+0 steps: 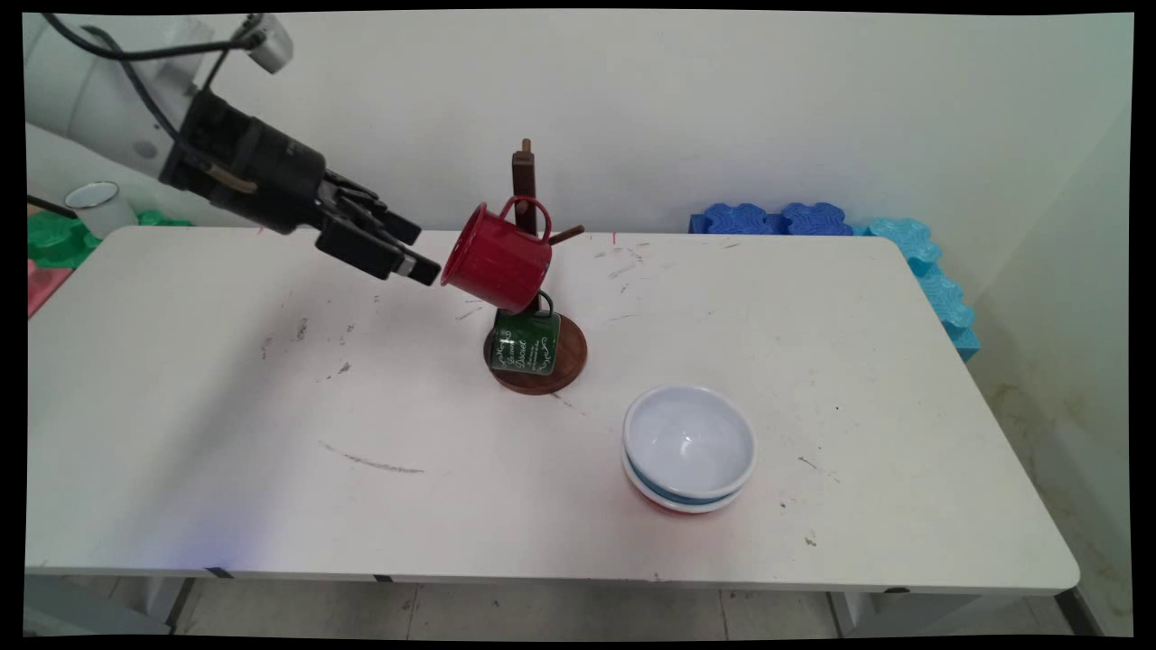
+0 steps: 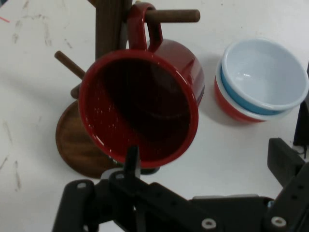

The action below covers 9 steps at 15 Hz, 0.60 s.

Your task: Pick up the red mug from the rack

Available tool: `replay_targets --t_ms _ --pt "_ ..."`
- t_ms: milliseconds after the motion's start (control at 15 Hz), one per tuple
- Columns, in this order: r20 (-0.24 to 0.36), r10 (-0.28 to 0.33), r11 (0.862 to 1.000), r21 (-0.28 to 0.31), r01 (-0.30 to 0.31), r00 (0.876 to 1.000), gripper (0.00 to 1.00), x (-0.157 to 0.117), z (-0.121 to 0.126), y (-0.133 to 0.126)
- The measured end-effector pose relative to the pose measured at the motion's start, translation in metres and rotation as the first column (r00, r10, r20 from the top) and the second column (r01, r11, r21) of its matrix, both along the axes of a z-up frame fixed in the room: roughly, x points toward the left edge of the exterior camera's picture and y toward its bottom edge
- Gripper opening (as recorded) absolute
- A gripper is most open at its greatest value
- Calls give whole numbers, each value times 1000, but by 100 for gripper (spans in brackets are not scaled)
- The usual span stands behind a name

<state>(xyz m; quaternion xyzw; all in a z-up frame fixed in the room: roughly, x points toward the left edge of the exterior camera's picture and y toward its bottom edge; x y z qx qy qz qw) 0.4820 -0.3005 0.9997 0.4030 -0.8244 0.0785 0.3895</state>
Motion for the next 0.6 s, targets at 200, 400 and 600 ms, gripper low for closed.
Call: replay_targets --t_ms 200,400,600 --pt "-22 5 1000 4 -5 1000 100 -8 -9 -6" --pt "-39 4 1000 11 -4 999 100 -14 -14 -9" --pt "-61 1 1000 18 1 998 100 -22 -20 -14"
